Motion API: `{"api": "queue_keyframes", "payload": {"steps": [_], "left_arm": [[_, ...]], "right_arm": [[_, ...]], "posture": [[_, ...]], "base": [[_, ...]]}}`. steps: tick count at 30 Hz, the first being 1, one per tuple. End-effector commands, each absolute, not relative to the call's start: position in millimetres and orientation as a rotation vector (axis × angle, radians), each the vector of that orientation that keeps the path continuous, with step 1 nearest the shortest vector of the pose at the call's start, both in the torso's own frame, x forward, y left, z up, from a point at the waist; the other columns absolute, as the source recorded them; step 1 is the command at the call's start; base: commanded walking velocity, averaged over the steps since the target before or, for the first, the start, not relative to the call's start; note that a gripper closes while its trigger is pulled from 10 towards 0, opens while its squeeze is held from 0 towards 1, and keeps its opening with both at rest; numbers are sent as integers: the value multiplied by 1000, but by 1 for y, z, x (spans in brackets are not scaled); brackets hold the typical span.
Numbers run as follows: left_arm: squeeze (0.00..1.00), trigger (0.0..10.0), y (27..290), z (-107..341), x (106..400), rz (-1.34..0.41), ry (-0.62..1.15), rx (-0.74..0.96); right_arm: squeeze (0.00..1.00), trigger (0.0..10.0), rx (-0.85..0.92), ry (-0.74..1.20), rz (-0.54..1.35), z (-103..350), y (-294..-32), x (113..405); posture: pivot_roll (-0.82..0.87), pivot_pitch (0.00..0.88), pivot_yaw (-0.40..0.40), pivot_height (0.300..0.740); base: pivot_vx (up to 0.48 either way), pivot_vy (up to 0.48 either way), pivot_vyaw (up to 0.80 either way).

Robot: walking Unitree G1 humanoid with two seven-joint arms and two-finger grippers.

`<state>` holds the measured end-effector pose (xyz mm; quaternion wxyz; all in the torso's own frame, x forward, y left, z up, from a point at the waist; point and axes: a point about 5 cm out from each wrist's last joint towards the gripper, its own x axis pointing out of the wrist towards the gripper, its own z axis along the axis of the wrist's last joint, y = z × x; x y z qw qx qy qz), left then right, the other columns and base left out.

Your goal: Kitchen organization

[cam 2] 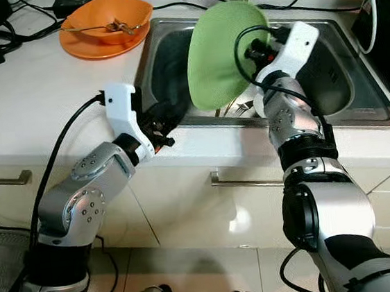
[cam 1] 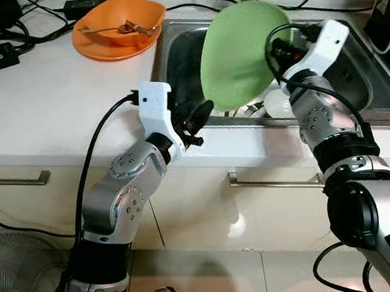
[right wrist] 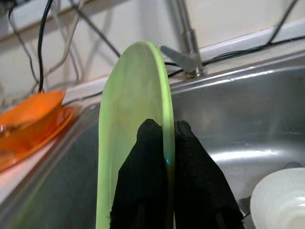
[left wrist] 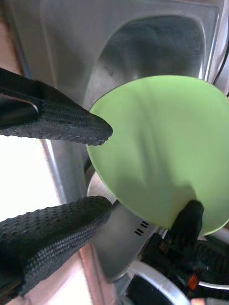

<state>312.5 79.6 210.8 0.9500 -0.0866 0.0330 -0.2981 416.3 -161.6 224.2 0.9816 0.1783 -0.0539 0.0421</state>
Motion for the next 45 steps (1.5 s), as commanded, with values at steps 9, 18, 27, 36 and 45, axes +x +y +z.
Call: {"api": "queue_keyframes", "payload": {"steps": [9,18,27,36,45], "left_arm": [[0,10000,74,211,301,-639,87,-131],[0,10000,73,209,299,-647,100,-128],[0,10000,71,204,296,-653,123,-128],[0,10000,69,204,295,-665,126,-129],[0,10000,71,204,297,-634,107,-143]], "right_arm": [[0,10000,162,-78,88,224,-154,420],[0,10000,150,-37,88,215,-151,419],[533,10000,147,-5,83,207,-149,418],[1000,10000,150,5,81,203,-148,417],[0,10000,134,-65,85,216,-147,419]], "posture": [[195,99,-42,740],[199,95,-41,740],[205,88,-42,740],[204,76,-40,740],[196,79,-40,740]], "base": [[0,0,0],[0,0,0],[0,0,0],[0,0,0],[0,0,0]]}}
